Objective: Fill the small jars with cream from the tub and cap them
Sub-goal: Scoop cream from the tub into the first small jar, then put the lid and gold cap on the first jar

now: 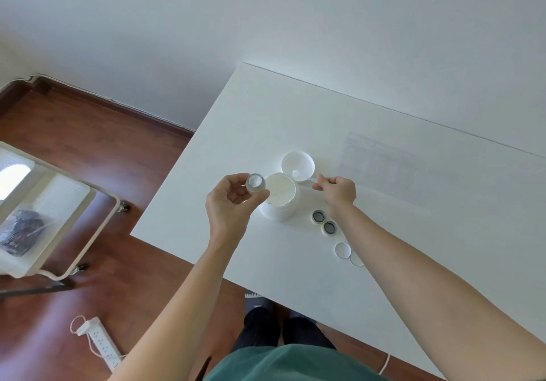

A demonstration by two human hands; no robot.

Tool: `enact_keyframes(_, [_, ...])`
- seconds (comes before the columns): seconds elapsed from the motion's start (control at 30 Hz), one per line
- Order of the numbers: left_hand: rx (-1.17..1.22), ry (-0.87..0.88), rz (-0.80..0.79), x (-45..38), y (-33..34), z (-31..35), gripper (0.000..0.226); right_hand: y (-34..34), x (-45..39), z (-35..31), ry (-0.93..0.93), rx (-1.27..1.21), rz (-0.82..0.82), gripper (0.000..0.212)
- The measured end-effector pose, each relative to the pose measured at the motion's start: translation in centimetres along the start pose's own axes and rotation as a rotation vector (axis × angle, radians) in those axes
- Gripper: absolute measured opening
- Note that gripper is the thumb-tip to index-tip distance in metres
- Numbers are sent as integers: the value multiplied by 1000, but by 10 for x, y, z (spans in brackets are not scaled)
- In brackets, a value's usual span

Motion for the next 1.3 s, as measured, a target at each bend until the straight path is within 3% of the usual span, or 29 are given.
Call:
enact_keyframes(0.4, [11, 5, -87, -9, 12, 1, 34, -4, -16, 5, -37, 107, -25, 26])
enact_keyframes(0.6, [-11, 4, -137, -12, 22, 3, 33, -49, 2, 1, -152, 368, 13, 20])
enact_keyframes(0.7, [-24, 1, -165, -13, 29, 5, 33, -86, 17, 14, -204, 554, 40, 27])
enact_keyframes(0.8, [-36, -4, -201, -13, 39, 7, 32, -107, 24, 34, -141, 779, -49, 26])
enact_keyframes(0.9, [-57, -11, -242, -12, 49, 9, 33, -104, 33, 53, -75, 855, -193, 38])
enact_keyframes(1.0, [-82, -20, -270, -11, 58, 8, 33, -95, 38, 61, -61, 888, -154, 42])
enact_keyframes(1.1, [-103, -28, -296, -11, 64, 8, 33, -89, 40, 60, -59, 911, -110, 35])
enact_keyframes(1.23, [-113, -20, -312, -10, 70, 8, 32, -86, 39, 55, -80, 978, -97, 9])
enact_keyframes(1.3, [-113, -18, -322, -9, 73, 8, 33, -91, 37, 53, -97, 916, -72, 15])
Point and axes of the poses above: each hand's wrist, its own x-axis away from the middle knuckle, its own y-axis out of the palm, z = x × y, the point moved 4 cm from there along -x, towards the middle knuckle, and after that the axes turned 12 degrees about -z, right-handed, at the moved point
